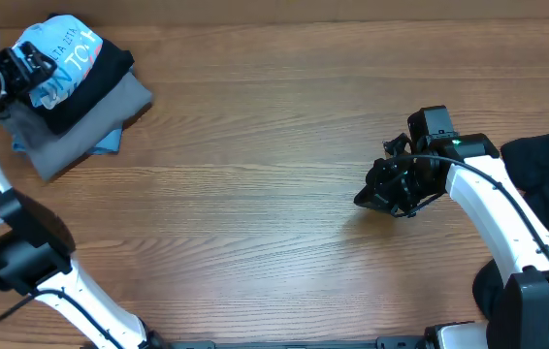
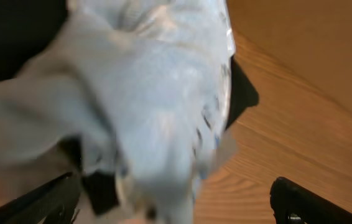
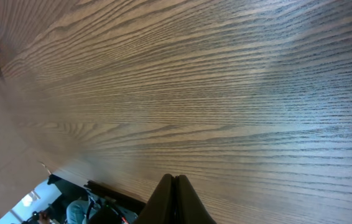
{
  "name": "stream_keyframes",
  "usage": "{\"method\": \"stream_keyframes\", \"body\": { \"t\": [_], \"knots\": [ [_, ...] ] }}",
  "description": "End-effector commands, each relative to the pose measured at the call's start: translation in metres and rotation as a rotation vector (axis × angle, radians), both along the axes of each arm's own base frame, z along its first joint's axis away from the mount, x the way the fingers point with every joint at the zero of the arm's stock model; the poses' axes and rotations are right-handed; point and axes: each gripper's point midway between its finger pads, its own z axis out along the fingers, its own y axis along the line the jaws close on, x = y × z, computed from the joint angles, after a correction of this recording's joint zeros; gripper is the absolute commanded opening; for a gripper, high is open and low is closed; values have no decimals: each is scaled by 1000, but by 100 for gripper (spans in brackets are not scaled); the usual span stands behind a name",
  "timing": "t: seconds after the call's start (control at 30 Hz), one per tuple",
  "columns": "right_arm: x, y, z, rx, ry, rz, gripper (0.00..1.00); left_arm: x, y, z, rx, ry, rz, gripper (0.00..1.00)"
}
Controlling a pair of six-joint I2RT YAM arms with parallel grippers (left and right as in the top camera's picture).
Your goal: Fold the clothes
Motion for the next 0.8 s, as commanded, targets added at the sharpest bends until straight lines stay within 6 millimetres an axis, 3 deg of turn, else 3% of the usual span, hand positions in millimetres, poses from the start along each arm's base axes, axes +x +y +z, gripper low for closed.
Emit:
{"method": "stream_keyframes", "body": {
  "t": [0.0,0.1,0.27,0.37,0.43,0.57,0.67,0.73,0.77],
  "knots": [
    [6,2,10,17,-47,15,4,-20,-17,93,84,-155,-20,100],
    [7,2,11,17,-60,29,4,-35,-38,123,70,-204,-58,100],
    [10,0,15,0,-117,69,4,-59,-116,178,-94,-421,-402,100],
    [18,-6,33,-40,-204,72,4,-81,-148,190,-109,-464,-549,100],
    [23,-6,55,-43,-298,88,5,-96,-158,182,-60,-399,-564,100],
    [28,-11,116,-64,-526,90,11,-132,-171,166,90,-197,-528,100],
    [25,-18,170,-96,-706,66,18,-161,-181,169,175,-101,-461,100],
    [19,-23,204,-113,-819,45,31,-179,-189,180,230,-101,-428,100],
    [15,-27,222,-124,-882,30,42,-189,-195,188,265,-118,-425,100]
  ]
}}
